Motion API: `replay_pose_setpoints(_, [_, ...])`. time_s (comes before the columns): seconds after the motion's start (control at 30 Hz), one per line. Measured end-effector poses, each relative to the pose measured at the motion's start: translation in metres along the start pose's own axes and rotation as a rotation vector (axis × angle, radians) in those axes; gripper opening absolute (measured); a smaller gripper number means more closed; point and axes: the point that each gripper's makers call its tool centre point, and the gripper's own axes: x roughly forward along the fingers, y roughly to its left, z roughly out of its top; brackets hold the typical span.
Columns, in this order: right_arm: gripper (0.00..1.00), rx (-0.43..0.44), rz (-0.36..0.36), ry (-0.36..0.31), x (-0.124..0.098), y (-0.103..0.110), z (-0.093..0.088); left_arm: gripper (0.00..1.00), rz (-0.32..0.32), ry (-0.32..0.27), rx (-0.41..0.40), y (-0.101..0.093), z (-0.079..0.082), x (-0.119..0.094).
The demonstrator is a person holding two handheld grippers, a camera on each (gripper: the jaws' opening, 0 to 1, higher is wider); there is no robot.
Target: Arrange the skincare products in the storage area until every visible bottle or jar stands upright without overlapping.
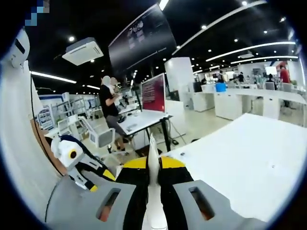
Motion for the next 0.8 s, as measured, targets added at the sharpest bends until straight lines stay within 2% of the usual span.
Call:
replay_pose_setpoints(0.27, [0.05, -0.025, -0.038, 0.049, 0.007, -0.028, -0.011, 0.31, 0.005, 0.013, 0.009, 0.001, -0.003, 0.001])
replay_pose_setpoints(0.47, [0.05, -0.031, -0.057, 0.063, 0.009, -0.05, -0.015, 0.31, 0.007, 0.025, 0.015, 0.002, -0.006, 0.002])
replay_pose_setpoints(0.8, [0.06, -0.044, -0.087, 0.081, 0.011, -0.076, -0.021, 0.3, 0.005, 0.057, 0.028, 0.001, -0.011, 0.004])
